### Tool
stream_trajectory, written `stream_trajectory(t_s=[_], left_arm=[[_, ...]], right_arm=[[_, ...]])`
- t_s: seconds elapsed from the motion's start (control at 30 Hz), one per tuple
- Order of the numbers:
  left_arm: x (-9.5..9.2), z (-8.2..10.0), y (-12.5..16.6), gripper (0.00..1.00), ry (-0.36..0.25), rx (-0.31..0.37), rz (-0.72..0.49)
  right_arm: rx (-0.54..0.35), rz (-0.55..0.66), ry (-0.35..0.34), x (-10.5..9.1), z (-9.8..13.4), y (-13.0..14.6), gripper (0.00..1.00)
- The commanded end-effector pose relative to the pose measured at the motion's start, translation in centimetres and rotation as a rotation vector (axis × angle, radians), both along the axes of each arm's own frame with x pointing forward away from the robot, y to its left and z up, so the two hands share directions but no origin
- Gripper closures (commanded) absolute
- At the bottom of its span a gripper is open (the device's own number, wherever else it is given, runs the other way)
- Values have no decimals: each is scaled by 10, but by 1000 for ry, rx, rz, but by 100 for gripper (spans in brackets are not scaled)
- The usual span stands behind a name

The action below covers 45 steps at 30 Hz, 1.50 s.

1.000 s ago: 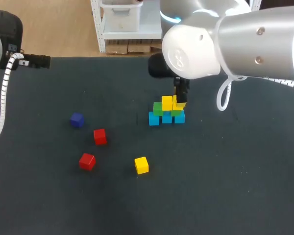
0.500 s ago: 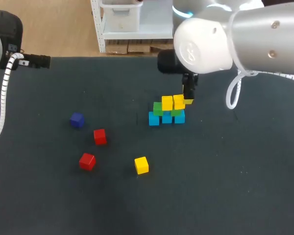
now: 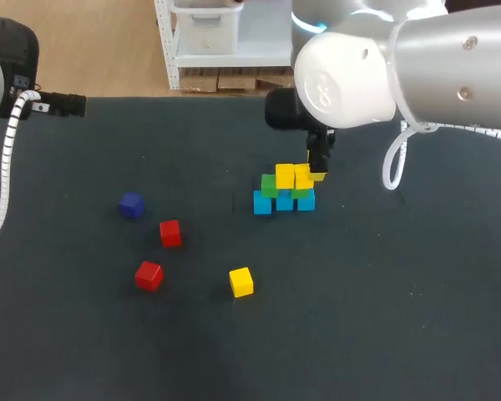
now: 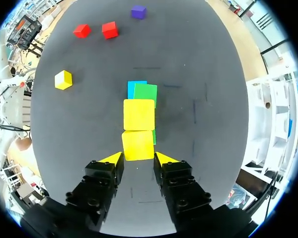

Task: Place the blue cubes, place green cubes on the blue cubes, place the yellow cubes on the green cubes, then place the red cubes on the yellow cubes, and place purple cube on the red cubes.

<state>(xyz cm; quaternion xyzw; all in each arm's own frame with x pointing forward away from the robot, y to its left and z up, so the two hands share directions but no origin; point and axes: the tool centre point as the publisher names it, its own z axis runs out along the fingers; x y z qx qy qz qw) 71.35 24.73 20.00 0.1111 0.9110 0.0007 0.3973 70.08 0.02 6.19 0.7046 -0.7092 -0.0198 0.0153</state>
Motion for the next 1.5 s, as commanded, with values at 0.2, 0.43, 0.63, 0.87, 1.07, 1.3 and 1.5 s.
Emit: stream_trajectory(t_s=[0.2, 0.43, 0.63, 0.87, 1.07, 1.3, 1.5], left_arm=[[1, 0, 1, 0, 3, -3, -7], [1, 0, 1, 0, 3, -3, -7], [1, 0, 1, 0, 3, -3, -7], [1, 0, 1, 0, 3, -3, -7], [1, 0, 1, 0, 3, -3, -7], [1, 0, 1, 0, 3, -3, -7], [1, 0, 1, 0, 3, -3, -7]], right_arm=[[-2, -17, 3, 0, 2, -3, 60], [3, -18, 12, -5, 4, -4, 60], [4, -15, 19, -7, 4, -4, 61], [2, -29, 11, -4, 3, -6, 57], [2, -32, 7, -2, 3, -6, 56], [5, -28, 4, -1, 3, -4, 56], [4, -28, 0, 1, 3, -4, 56]])
